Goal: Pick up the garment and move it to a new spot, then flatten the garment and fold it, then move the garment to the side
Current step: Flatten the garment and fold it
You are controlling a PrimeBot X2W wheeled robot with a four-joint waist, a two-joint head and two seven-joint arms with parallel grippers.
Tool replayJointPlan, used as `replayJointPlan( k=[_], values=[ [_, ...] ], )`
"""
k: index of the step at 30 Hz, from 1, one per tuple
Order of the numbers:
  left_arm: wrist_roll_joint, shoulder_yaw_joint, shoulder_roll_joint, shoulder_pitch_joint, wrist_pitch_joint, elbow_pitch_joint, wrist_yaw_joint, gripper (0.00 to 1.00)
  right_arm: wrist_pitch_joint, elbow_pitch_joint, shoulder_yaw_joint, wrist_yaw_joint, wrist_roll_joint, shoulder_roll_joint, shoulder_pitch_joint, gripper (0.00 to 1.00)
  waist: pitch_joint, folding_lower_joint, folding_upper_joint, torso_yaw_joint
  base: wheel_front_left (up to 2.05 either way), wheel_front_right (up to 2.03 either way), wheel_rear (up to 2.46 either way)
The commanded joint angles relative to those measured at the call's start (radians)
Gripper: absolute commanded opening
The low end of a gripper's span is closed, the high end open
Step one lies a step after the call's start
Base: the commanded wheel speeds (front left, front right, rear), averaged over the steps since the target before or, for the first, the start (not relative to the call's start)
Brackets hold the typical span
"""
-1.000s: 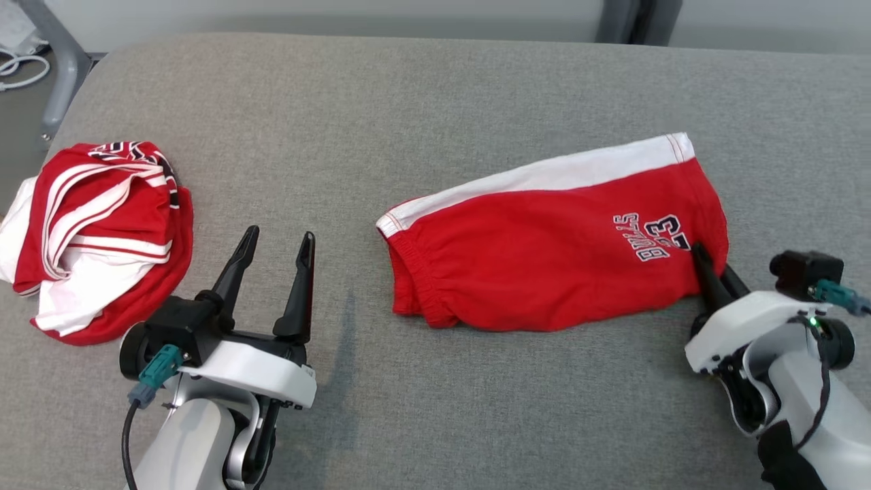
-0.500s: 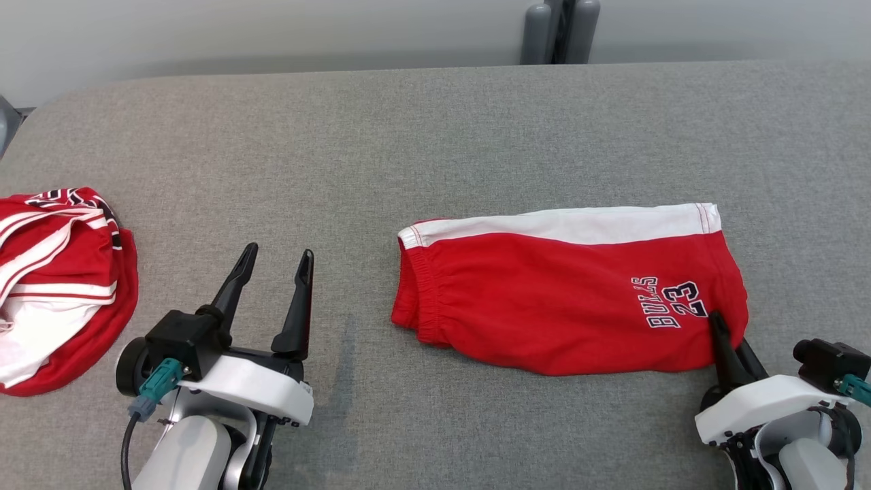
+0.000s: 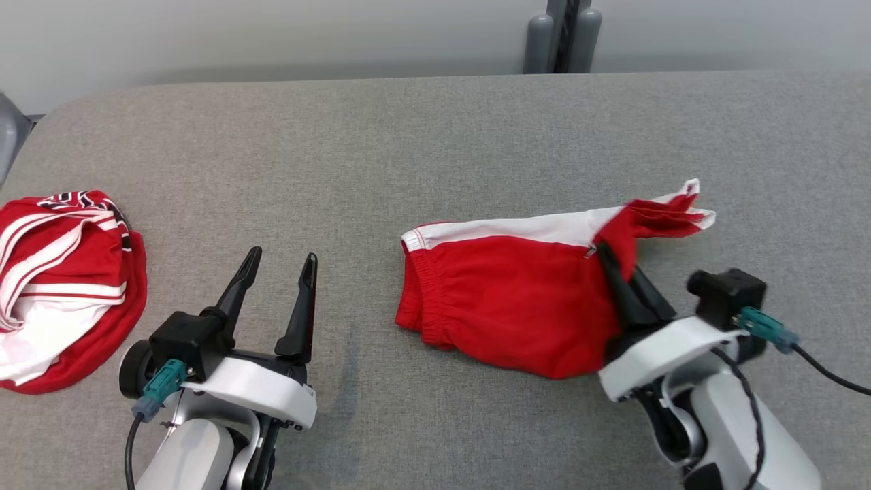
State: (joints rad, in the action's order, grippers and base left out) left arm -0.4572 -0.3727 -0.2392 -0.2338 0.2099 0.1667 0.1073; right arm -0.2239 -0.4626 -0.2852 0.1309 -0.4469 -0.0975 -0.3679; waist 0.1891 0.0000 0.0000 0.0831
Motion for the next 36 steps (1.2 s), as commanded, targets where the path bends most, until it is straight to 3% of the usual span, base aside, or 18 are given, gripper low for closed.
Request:
replayJointPlan(
  k=[1,6,11,19,20,22,29,36],
  values=[
    [0.000,0.001,-0.003,0.001,-0.003,-0.002,0.006,1.00,0.011,0.015,-0.019,0.000,0.005,0.004,-0.019,0.00,-0.003,0.0000,0.0000,0.006,0.00,0.00,0.00],
    [-0.009,-0.010,0.008,-0.003,0.000,0.007,0.000,1.00,0.060,0.060,-0.174,0.000,-0.024,0.036,-0.083,0.00,-0.011,0.0000,0.0000,0.039,0.00,0.00,0.00],
    [-0.016,-0.022,0.023,-0.011,0.007,0.022,-0.008,1.00,0.121,-0.022,-0.362,0.000,-0.109,0.044,-0.131,0.00,-0.012,0.0000,0.0000,0.099,0.00,0.00,0.00],
    [-0.022,-0.028,0.039,-0.014,0.020,0.044,-0.012,1.00,0.105,-0.129,-0.491,0.000,-0.199,0.043,-0.169,0.00,-0.003,0.0000,0.0000,0.138,0.00,0.00,0.00],
    [-0.023,-0.027,0.040,-0.015,0.022,0.046,-0.012,1.00,0.100,-0.140,-0.497,0.000,-0.204,0.043,-0.176,0.20,-0.002,0.0000,0.0000,0.138,0.00,0.00,0.00],
    [-0.024,-0.025,0.040,-0.015,0.024,0.051,-0.009,1.00,0.082,-0.161,-0.503,0.000,-0.210,0.043,-0.184,1.00,-0.002,0.0000,0.0000,0.134,0.00,0.00,0.00],
    [-0.026,-0.014,0.027,-0.009,0.029,0.054,0.001,1.00,0.009,-0.191,-0.477,0.000,-0.196,0.043,-0.188,1.00,-0.010,0.0000,0.0000,0.100,0.00,0.00,0.00],
    [-0.023,0.000,0.003,0.008,0.024,0.043,0.019,1.00,-0.031,-0.138,-0.365,0.000,-0.138,0.008,-0.118,1.00,-0.025,0.0000,0.0000,0.053,0.00,0.00,0.00]
  ],
)
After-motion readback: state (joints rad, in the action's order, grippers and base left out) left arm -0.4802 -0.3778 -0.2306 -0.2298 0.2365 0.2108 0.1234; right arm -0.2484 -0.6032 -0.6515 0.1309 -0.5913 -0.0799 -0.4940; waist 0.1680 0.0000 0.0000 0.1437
